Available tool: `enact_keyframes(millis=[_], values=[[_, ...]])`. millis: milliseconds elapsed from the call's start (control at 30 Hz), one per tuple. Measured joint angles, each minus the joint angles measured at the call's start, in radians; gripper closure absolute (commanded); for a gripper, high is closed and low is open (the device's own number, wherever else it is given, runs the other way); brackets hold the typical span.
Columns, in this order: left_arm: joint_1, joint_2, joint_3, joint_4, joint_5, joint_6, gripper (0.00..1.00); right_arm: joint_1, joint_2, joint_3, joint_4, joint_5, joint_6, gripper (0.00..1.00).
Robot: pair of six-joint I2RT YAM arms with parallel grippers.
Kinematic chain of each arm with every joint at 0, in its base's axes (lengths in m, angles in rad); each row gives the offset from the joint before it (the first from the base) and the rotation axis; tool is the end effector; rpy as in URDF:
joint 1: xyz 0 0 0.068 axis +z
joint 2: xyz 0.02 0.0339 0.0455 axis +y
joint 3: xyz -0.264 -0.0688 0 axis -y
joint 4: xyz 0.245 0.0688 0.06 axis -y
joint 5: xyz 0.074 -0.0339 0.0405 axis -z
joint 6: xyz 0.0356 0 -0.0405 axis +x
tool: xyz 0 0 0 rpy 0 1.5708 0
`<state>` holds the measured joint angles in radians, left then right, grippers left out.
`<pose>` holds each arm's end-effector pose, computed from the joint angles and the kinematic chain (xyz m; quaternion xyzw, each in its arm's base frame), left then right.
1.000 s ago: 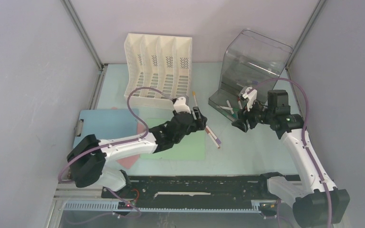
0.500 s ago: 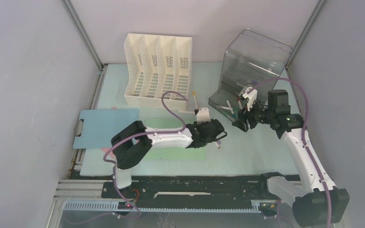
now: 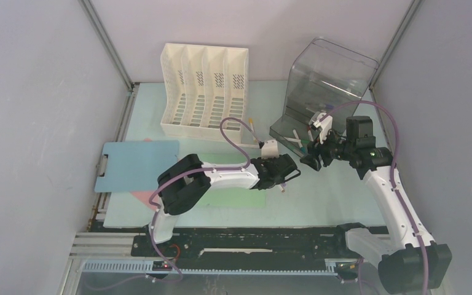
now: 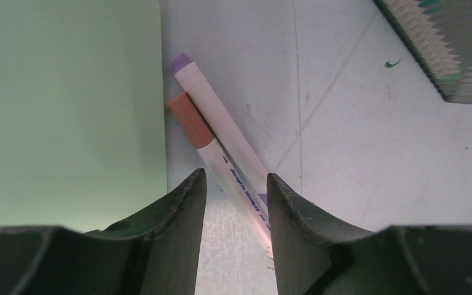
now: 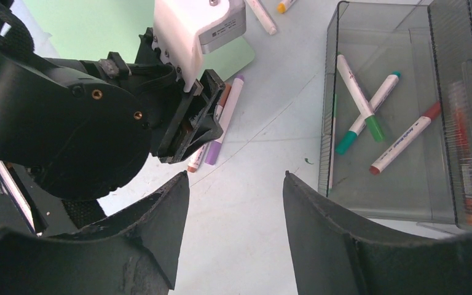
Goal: Organize the desk
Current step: Pick up the stationery from the center of the board.
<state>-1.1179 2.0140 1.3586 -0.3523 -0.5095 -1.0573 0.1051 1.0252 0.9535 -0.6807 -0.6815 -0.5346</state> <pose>0.1994 -0.3702 0.1614 -0.0418 0.9313 -0.1256 0.3393 0.2024 0.0439 0.3120 -0.3981 0.7790 0.2196 0.4317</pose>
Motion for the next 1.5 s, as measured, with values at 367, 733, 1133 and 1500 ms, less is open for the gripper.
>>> enact_keyframes(millis=[367, 733, 1133, 1500], values=[[0.000, 0.013, 0.004, -0.003, 0.000, 0.013, 0.63, 0.000, 0.000, 0.000, 0.000, 0.000, -0.001, 0.35], [-0.004, 0.013, 0.005, -0.011, -0.019, 0.066, 0.57, 0.000, 0.000, 0.000, 0.000, 0.000, -0.002, 0.35], [-0.006, 0.013, -0.011, -0.024, -0.026, 0.136, 0.61, 0.000, 0.000, 0.000, 0.000, 0.000, -0.002, 0.35], [-0.006, 0.016, -0.011, -0.016, -0.007, 0.245, 0.75, 0.000, 0.000, 0.000, 0.000, 0.000, -0.002, 0.35]])
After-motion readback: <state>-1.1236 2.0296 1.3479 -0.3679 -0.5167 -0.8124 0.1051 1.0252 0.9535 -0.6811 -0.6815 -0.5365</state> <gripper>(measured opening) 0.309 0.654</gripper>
